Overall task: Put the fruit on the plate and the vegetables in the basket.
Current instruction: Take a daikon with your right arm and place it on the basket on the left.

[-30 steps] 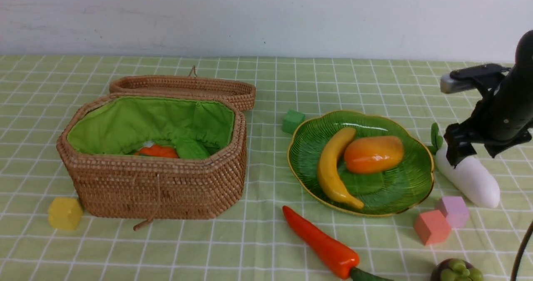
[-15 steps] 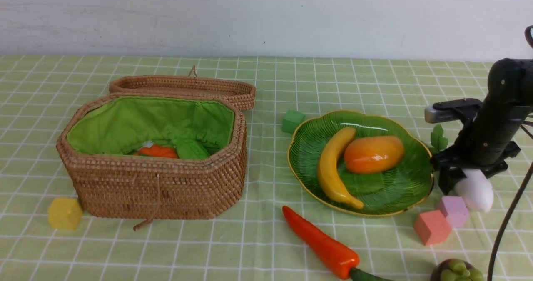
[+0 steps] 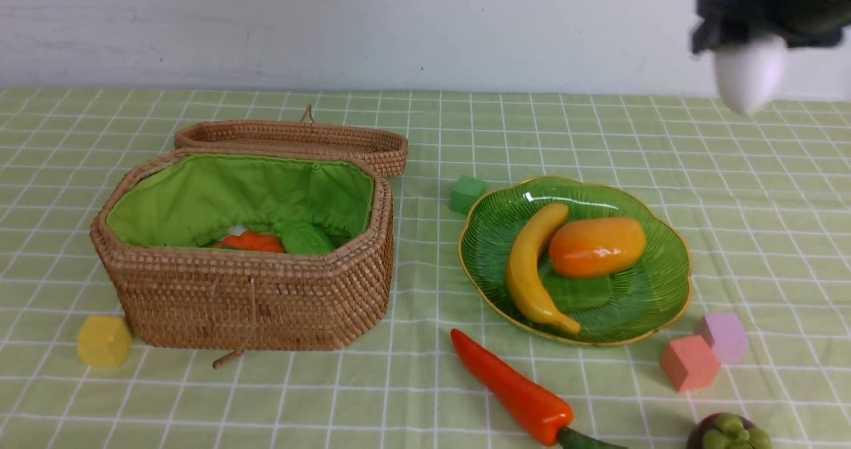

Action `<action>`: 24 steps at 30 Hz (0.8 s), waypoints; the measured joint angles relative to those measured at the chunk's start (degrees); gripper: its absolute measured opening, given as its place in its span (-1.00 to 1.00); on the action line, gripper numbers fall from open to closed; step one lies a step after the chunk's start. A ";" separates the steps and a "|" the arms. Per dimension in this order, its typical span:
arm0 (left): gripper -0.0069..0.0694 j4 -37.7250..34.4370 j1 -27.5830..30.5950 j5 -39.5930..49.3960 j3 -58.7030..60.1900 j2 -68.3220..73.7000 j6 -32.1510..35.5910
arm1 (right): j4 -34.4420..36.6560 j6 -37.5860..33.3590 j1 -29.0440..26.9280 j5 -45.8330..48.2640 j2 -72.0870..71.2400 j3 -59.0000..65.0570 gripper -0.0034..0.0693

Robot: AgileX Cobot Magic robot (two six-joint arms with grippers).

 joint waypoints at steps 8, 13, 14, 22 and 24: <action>-0.62 0.00 0.00 0.00 0.00 0.00 0.00 | 13.71 -17.67 23.37 -23.68 6.36 -0.19 0.40; -0.61 0.00 0.00 0.00 0.00 0.00 0.00 | 14.45 -25.24 31.31 -34.57 15.88 -0.19 0.40; -0.61 0.00 0.00 0.00 0.00 0.00 0.00 | 14.50 -25.77 32.01 -36.59 17.46 -0.13 0.40; -0.59 -0.05 0.00 0.00 0.00 0.00 0.00 | 14.67 -26.17 33.16 -42.17 25.93 -0.07 0.40; -0.59 -0.05 0.00 0.00 0.00 0.00 0.00 | 14.67 -26.17 33.16 -42.34 26.18 -0.02 0.41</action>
